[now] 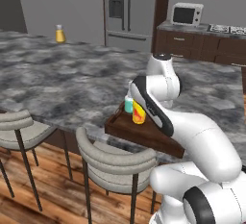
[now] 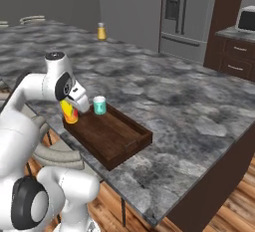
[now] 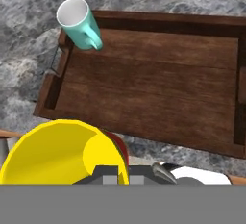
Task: There is a tray on the dining counter. Grab the cup, mug, and pitcher and place them on the tray. The pitcher may be placed next to the tray if it cannot fit the tray.
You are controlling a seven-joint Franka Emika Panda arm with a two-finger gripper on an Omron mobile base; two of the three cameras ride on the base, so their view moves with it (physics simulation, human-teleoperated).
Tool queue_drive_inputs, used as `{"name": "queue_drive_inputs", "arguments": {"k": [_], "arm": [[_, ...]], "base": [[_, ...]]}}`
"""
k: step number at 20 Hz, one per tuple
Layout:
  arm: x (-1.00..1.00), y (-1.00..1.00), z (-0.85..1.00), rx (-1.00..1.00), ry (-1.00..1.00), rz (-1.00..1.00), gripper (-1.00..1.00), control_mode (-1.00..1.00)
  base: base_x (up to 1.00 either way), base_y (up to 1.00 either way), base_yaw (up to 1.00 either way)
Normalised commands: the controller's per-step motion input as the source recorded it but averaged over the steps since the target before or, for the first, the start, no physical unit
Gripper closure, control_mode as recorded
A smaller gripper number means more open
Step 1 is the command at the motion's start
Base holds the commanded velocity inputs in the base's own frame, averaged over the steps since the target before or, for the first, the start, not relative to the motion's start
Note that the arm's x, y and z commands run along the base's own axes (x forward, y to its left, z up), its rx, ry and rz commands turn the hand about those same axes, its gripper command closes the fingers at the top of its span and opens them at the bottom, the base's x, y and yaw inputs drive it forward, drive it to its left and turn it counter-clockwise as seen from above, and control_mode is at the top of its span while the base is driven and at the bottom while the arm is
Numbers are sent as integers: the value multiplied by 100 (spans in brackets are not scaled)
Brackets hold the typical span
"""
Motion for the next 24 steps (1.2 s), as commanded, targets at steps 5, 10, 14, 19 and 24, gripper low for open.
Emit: {"name": "queue_drive_inputs", "arguments": {"k": [5, 10, 14, 19, 24], "arm": [[21, 8, -27, 0, 0, 0, 100, -100], [41, 16, -18, 0, 0, 0, 100, -100], [35, 16, -28, 0, 0, 0, 100, -100], [24, 7, -26, 1, 0, 0, 100, -100], [24, 10, -33, 2, 0, 0, 100, -100]], "base": [[0, 0, 0], [0, 0, 0], [0, 0, 0], [0, 0, 0], [0, 0, 0]]}}
